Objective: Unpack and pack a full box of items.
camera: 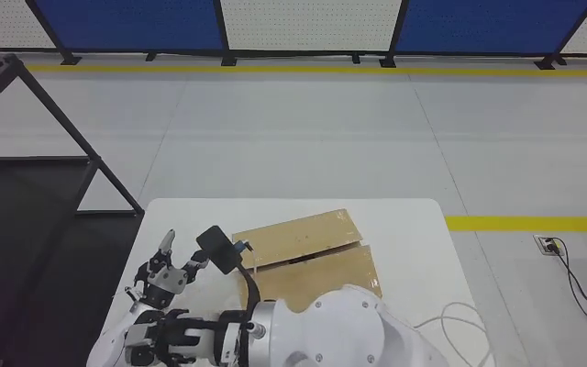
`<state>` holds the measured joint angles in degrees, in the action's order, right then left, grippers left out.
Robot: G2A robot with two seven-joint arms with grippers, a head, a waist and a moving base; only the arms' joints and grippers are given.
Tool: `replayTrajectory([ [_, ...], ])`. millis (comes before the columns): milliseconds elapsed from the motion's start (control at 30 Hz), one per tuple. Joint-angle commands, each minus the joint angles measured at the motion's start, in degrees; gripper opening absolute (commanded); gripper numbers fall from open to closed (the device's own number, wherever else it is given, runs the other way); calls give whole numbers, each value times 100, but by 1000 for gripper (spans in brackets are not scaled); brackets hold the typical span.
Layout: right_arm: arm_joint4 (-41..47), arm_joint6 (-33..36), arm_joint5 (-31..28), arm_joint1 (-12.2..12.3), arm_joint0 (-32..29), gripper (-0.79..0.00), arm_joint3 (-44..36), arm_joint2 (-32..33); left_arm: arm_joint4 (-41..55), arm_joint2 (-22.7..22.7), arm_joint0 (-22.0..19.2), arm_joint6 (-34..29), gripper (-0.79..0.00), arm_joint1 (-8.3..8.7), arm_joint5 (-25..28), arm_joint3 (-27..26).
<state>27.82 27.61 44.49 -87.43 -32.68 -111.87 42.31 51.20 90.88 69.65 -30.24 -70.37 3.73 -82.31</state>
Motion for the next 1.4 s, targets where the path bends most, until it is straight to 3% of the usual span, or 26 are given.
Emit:
replayTrajectory([
  [0, 106, -16, -40, -49, 85, -785, 102, -97, 3, 3, -1, -6, -86, 0, -9, 14],
  [933, 642, -476, -181, -579, 516, -785, 843, -726, 65, 44, -13, -67, -86, -2, -30, 70],
  [1367, 624, -621, -260, -661, 471, -785, 830, -400, 29, -1, 14, -73, -83, -11, -20, 53],
])
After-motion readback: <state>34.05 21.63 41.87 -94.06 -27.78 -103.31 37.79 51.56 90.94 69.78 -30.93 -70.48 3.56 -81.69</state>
